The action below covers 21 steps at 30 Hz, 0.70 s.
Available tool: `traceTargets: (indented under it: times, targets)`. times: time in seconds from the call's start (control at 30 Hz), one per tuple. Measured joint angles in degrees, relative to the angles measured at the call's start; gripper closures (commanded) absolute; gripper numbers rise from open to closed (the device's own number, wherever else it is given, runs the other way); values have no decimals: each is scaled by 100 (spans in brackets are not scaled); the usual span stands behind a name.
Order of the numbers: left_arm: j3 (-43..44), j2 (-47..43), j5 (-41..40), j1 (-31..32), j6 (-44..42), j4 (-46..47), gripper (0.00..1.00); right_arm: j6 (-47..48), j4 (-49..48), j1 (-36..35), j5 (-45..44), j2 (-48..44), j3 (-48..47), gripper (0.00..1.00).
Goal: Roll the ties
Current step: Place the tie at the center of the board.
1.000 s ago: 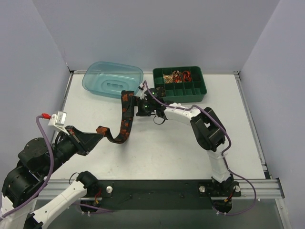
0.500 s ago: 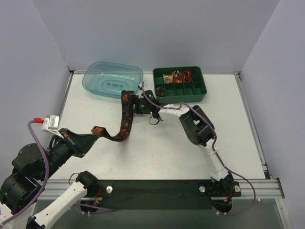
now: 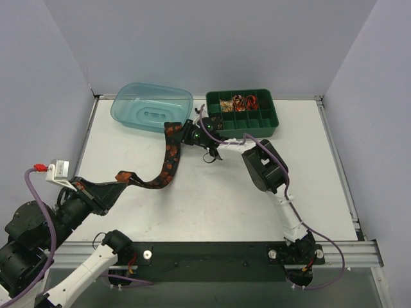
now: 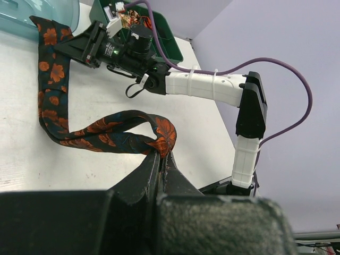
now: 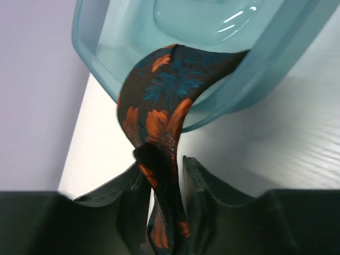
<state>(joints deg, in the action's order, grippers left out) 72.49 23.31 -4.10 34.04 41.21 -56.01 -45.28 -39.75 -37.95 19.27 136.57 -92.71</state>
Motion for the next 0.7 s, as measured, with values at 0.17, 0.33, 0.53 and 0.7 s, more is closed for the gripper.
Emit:
traceTargets:
  times: [0.17, 0.33, 0.53, 0.7]
  targets:
    - [2, -44, -50, -2, -44, 0, 100, 20, 0, 105, 31, -122, 282, 100]
    - [-7, -44, -48, -2, -140, 13, 100, 229, 203, 120, 52, -603, 417, 100]
    - [-164, 2, 13, -2, -280, 310, 100, 450, 219, 299, 157, -1976, 973, 100]
    - [-321, 372, 262, -2, -442, 890, 100, 555, 184, 914, 136, -3471, 1845, 100]
